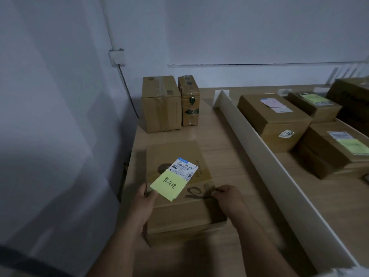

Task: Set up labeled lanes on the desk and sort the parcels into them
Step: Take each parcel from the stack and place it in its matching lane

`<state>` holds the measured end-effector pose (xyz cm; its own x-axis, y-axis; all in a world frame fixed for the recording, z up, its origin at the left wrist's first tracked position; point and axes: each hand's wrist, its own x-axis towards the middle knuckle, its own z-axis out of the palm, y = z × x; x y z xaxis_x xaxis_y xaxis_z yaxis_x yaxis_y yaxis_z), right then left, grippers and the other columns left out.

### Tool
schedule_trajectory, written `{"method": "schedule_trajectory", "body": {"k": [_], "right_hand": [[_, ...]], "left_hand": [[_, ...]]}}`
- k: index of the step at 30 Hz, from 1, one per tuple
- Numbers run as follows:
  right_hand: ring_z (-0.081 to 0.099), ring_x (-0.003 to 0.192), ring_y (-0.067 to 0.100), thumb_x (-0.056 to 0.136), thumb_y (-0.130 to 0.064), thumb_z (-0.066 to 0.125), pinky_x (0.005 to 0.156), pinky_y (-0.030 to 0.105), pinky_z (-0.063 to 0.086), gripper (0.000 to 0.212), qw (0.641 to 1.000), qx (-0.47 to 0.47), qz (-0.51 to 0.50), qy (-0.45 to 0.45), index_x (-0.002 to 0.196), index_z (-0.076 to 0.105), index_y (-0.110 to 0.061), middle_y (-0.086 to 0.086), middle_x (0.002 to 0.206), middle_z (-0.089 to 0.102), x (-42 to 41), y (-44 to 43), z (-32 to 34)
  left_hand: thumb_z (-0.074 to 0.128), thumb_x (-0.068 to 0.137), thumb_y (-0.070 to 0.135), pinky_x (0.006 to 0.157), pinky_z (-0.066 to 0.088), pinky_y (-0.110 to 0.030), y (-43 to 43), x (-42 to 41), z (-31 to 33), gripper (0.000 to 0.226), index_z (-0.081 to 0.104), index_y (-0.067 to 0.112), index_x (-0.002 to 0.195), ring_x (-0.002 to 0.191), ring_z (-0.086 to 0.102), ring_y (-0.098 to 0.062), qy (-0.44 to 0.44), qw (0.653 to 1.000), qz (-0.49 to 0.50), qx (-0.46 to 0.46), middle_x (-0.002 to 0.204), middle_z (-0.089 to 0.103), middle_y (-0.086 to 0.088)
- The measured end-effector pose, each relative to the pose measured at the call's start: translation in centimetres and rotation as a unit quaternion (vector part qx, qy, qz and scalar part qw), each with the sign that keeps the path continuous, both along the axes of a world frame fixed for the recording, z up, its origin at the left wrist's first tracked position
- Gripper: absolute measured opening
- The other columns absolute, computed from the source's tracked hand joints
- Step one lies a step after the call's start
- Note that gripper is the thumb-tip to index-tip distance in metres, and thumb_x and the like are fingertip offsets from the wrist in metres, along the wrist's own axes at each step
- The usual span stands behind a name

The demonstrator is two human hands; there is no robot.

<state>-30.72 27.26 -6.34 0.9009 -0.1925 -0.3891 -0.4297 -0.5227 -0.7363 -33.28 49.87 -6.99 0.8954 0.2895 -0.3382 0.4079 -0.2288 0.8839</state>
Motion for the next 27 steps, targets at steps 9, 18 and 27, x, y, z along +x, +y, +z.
{"method": "schedule_trajectory", "body": {"k": [9, 18, 27], "right_hand": [[0.062, 0.099, 0.025, 0.089, -0.017, 0.060, 0.082, 0.031, 0.047, 0.023, 0.997, 0.020, 0.007, -0.069, 0.111, 0.065, -0.013, 0.006, 0.105, 0.067, -2.0, 0.5, 0.8], [0.059, 0.103, 0.008, 0.091, -0.015, 0.057, 0.092, 0.032, 0.048, 0.034, 0.958, 0.117, -0.060, -0.255, 0.123, 0.061, -0.028, -0.012, 0.107, 0.066, -4.6, -1.9, 6.2], [0.059, 0.101, -0.002, 0.089, -0.022, 0.059, 0.094, 0.033, 0.048, 0.038, 0.925, 0.129, -0.063, -0.352, 0.125, 0.058, -0.035, -0.022, 0.104, 0.066, -3.6, -7.8, 11.0]], "left_hand": [[0.056, 0.092, 0.023, 0.094, 0.050, -0.045, -0.6, -2.6, 1.0, 0.029, 0.057, 0.030, 0.121, 0.101, 0.063, -0.020, 0.008, 0.998, -0.022, -0.052, 0.108, 0.068, 0.003], [0.056, 0.079, 0.039, 0.098, 0.047, -0.044, -3.5, -2.1, 5.9, 0.056, 0.044, 0.045, 0.133, 0.110, 0.060, -0.010, -0.155, 0.985, -0.048, -0.049, 0.118, 0.064, 0.016], [0.051, 0.095, 0.021, 0.085, 0.047, -0.023, -9.5, -1.3, 11.2, 0.045, 0.042, 0.039, 0.136, 0.109, 0.057, -0.003, -0.274, 0.958, -0.063, -0.058, 0.120, 0.060, 0.017]]}}
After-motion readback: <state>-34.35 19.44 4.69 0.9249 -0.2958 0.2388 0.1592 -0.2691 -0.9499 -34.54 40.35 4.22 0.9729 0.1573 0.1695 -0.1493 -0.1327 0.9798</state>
